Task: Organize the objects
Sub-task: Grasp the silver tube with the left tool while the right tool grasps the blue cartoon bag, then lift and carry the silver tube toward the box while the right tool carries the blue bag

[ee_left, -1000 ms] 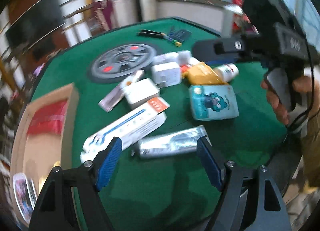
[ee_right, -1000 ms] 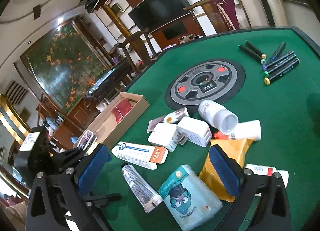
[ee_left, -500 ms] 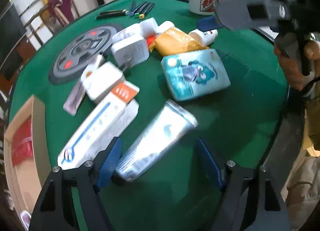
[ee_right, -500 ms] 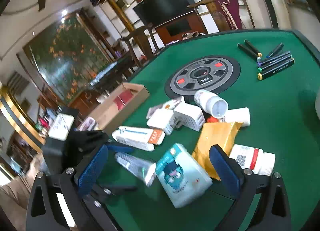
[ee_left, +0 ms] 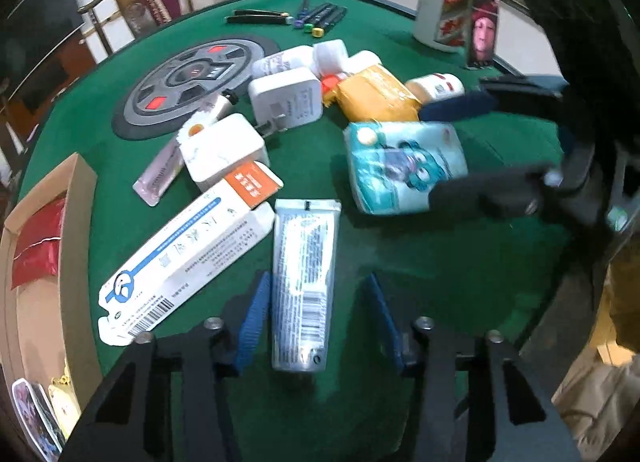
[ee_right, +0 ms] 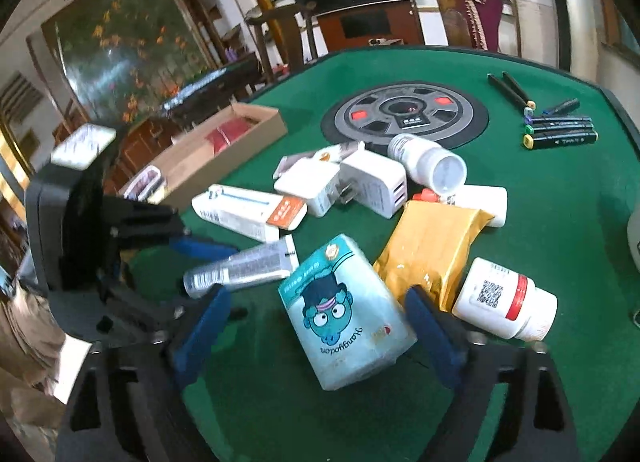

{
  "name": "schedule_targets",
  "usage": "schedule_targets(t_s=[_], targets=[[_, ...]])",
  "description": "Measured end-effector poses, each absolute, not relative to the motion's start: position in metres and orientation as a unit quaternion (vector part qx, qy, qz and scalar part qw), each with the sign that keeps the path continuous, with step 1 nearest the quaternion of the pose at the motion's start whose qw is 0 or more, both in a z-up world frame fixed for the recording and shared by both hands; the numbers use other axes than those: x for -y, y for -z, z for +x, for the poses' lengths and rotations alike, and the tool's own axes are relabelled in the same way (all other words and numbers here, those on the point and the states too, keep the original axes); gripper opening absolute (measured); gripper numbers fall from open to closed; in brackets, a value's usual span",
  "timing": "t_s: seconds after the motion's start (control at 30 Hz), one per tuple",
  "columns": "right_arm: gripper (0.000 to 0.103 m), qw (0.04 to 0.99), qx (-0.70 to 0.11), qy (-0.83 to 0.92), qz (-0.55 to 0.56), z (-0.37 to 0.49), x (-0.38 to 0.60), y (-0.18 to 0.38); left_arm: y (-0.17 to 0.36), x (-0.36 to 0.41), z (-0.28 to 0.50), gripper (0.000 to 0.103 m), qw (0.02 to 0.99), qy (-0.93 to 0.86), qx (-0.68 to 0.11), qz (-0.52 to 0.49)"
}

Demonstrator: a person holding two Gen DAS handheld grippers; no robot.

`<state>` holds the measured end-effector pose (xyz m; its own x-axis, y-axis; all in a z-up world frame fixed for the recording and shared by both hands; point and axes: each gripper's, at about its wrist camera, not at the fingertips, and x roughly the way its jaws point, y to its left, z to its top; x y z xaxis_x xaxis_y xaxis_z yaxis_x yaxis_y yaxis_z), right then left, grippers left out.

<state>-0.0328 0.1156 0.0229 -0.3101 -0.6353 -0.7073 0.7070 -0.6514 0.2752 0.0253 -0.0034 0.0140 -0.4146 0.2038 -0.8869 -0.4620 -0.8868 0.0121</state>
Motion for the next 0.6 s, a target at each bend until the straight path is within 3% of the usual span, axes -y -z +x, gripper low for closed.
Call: schedule_targets(t_s=[0.03, 0.37, 0.6], targets=[[0.085, 0.414, -0.051, 0.808, 0.417, -0.031, -0.114, -0.022, -0.015, 0.005, 0.026, 0.030, 0.195, -0.832, -0.127, -0.504], [0.085, 0.393, -0.173, 0.800, 0.419, -0.015, -0.079, -0.007, -0.017, 0.033, 0.039, 0.030, 0.158, -0.839, -0.076, -0.514], [0.078, 0.380, -0.199, 0.799, 0.421, -0.014, -0.076, -0.004, -0.016, 0.034, 0.044, 0.030, 0.151, -0.850, -0.065, -0.501]])
